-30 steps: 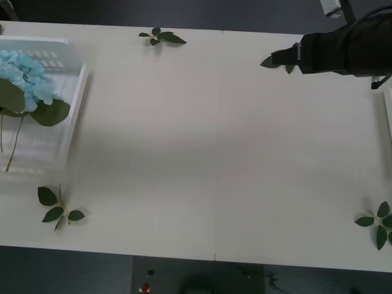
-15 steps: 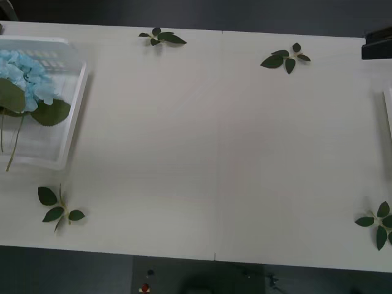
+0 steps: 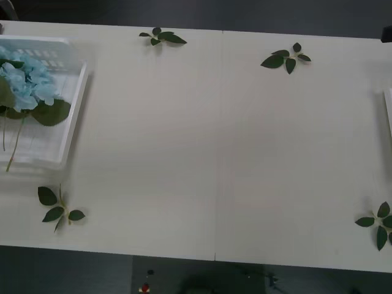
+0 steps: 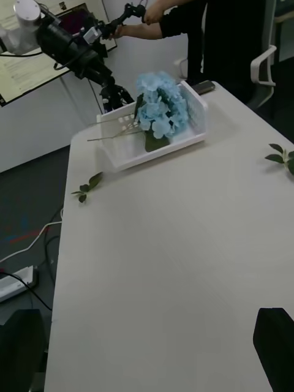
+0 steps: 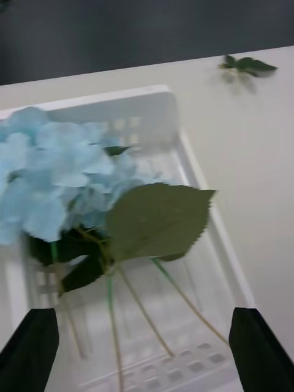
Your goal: Put the red flowers into the right box and the blue flowers into the left box
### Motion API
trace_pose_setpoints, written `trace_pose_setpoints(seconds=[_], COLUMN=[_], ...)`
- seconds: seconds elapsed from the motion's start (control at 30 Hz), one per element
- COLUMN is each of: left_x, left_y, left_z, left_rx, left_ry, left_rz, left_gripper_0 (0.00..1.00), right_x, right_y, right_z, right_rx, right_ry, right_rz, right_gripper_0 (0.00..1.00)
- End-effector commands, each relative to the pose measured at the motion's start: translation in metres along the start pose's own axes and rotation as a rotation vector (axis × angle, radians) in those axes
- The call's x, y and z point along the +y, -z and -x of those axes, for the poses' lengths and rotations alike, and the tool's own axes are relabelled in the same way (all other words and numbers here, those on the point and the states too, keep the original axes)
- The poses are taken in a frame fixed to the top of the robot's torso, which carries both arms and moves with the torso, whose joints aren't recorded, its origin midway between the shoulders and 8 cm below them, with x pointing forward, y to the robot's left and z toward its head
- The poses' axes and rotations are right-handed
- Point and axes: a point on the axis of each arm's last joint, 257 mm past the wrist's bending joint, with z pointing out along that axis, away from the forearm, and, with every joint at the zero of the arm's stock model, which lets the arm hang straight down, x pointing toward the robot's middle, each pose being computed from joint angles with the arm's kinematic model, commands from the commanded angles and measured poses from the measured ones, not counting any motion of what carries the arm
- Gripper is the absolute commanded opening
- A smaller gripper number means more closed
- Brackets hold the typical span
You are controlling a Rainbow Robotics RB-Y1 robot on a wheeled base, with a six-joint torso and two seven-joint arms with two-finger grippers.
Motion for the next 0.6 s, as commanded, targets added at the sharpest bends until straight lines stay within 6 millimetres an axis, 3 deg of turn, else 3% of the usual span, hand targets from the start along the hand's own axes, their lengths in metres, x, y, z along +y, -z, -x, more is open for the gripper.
trace_pose_setpoints(seconds=[0.03,0.13,0.2,0.33,0.47,0.6], left_x=[-0.063,-0.11,-0.132,-0.2,-0.251,-0.286], left_y=[-0.01,-0.021,-0.026,-0.041,-0.046,-0.042], left_z=[0.051,0.067,0.069,0.07,0.076,0.079], left_rx=[-0.095,-0.14,-0.151,-0.166,-0.186,-0.202], left_ry=[-0.074,-0.131,-0.139,-0.098,-0.084,-0.11], left_rz=[-0.15,-0.239,-0.29,-0.481,-0.624,-0.729], left_gripper_0=[0.83,0.83,0.83,0.83,0.83,0.83], right_x=[0.022,0.037,0.043,0.055,0.057,0.056], right_y=[-0.002,-0.007,-0.008,-0.016,-0.021,-0.021], right_z=[0.018,0.021,0.022,0.023,0.022,0.019], right_rx=[-0.002,-0.002,-0.003,-0.008,-0.014,-0.015], right_ry=[0.108,0.135,0.144,0.16,0.158,0.142], right_rz=[0.022,0.044,0.051,0.066,0.065,0.063], right_gripper_0=[1.0,1.0,1.0,1.0,1.0,1.0])
